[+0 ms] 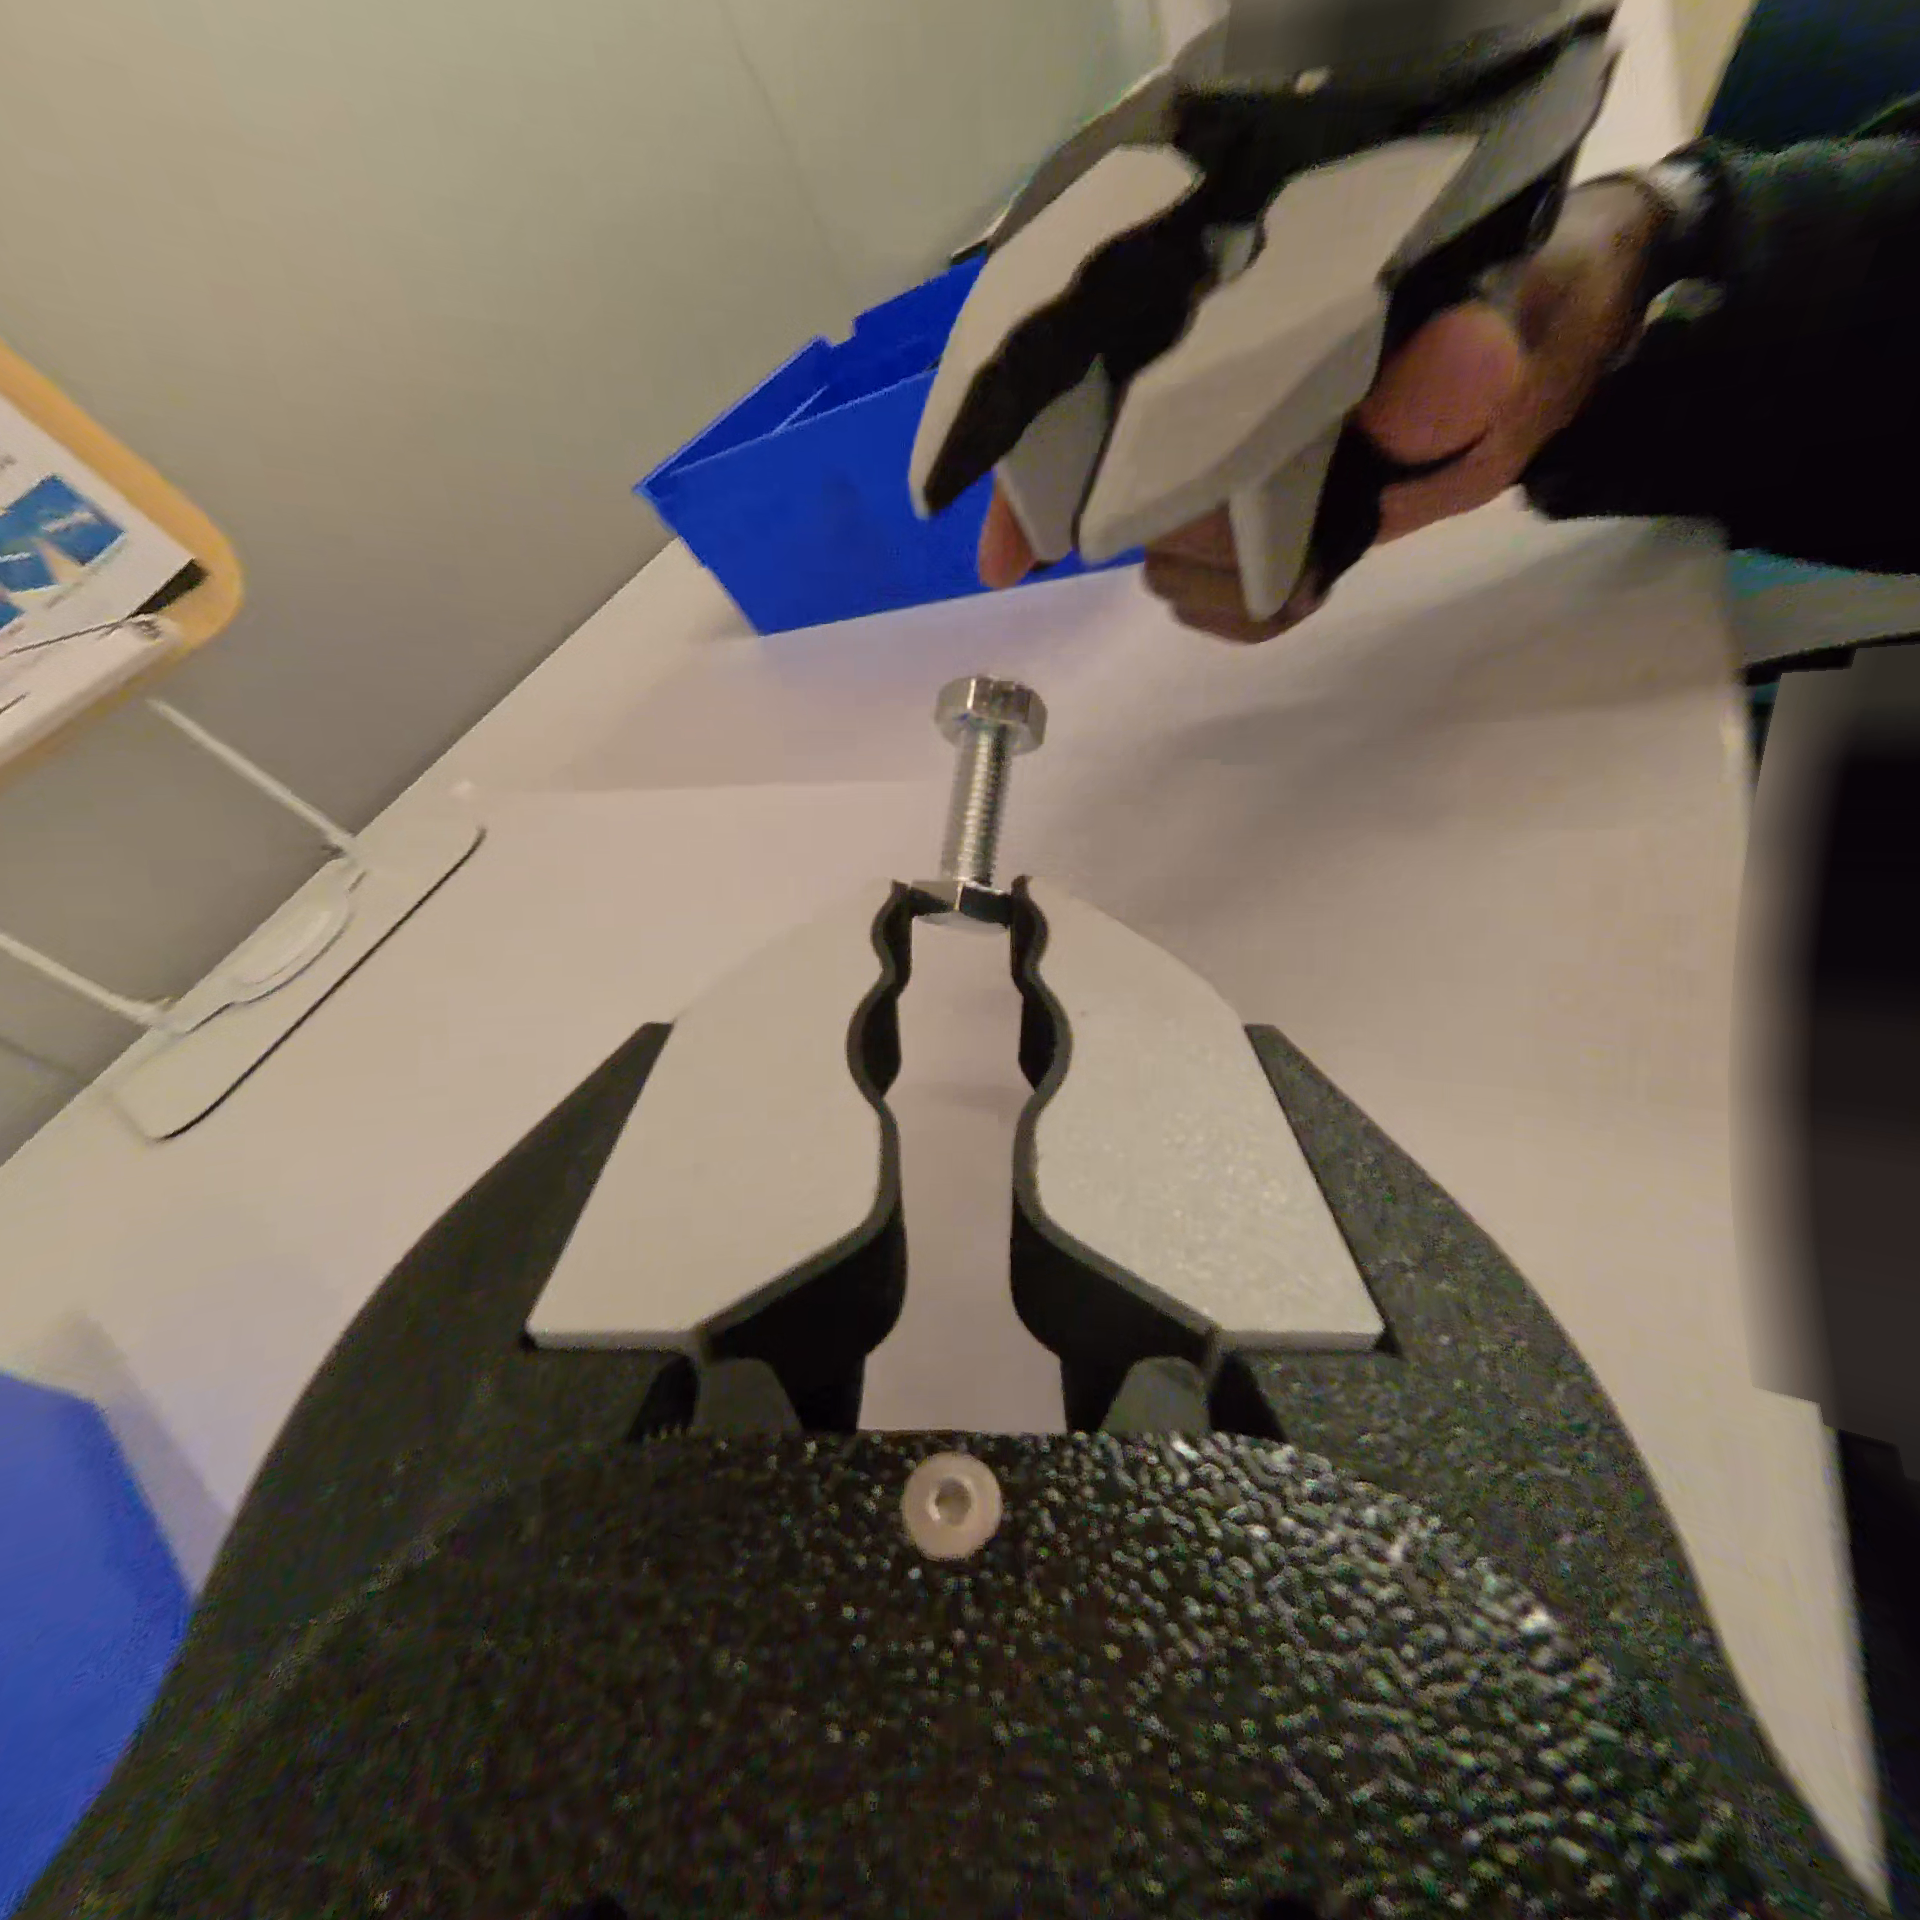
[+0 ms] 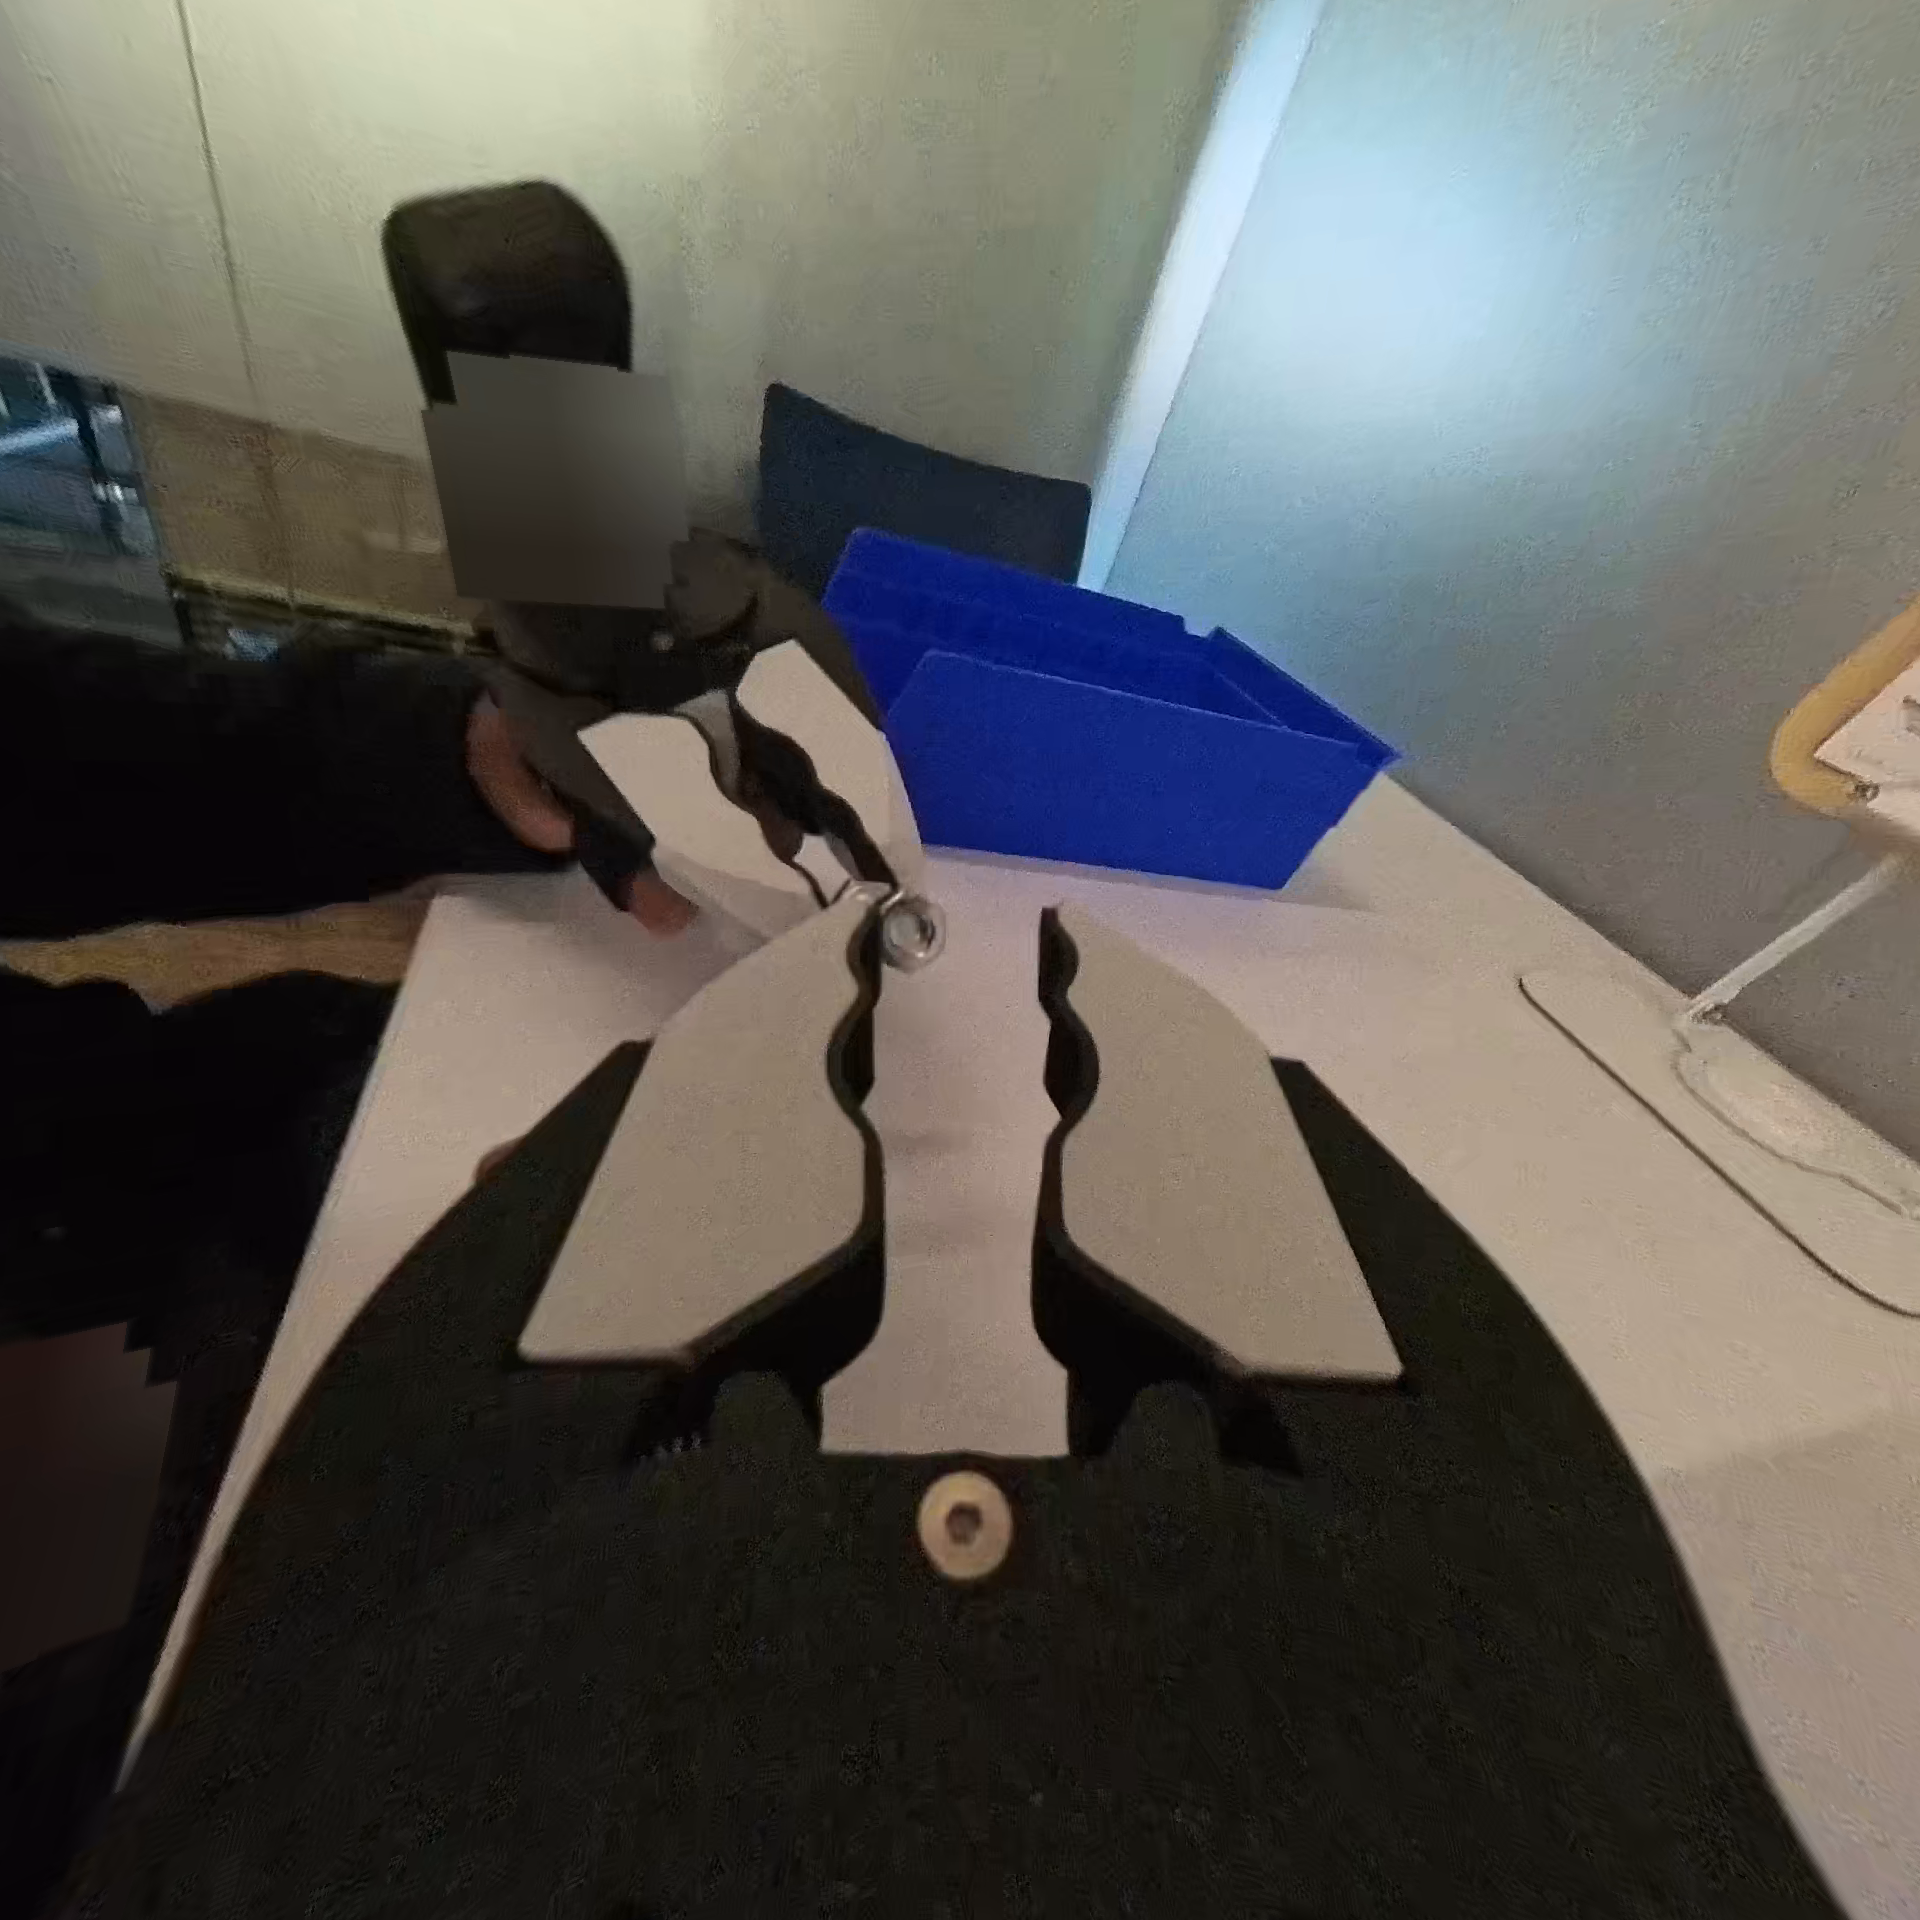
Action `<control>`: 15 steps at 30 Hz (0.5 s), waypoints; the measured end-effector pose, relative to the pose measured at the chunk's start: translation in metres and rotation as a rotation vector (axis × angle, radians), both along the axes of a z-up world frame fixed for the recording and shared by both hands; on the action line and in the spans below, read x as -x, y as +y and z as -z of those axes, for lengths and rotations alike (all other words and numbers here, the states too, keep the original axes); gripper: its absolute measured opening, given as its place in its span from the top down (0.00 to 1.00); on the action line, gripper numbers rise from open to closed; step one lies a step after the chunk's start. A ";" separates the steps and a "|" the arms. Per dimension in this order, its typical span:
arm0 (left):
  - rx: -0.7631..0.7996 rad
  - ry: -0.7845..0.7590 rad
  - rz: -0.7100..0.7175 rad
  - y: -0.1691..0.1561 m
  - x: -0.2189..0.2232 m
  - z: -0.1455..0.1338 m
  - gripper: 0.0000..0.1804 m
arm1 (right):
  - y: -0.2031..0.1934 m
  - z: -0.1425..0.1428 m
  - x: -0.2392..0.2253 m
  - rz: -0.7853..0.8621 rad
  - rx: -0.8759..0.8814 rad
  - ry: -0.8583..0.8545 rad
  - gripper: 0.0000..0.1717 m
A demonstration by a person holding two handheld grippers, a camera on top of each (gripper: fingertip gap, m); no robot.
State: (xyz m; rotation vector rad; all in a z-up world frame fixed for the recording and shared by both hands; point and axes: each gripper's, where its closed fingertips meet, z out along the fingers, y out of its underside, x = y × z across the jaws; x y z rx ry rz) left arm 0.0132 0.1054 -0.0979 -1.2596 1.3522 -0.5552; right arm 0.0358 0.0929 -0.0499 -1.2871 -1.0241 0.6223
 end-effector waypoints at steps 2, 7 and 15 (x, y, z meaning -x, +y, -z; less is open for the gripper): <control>-0.008 0.007 -0.032 0.013 -0.002 0.002 0.90 | 0.010 0.000 -0.008 0.019 0.048 0.023 0.85; 0.010 -0.012 -0.074 0.042 -0.017 -0.003 0.90 | 0.028 0.011 -0.016 0.054 0.057 -0.002 0.86; -0.060 -0.068 -0.129 0.048 -0.021 -0.022 0.90 | 0.025 -0.006 -0.015 0.096 0.003 0.048 0.89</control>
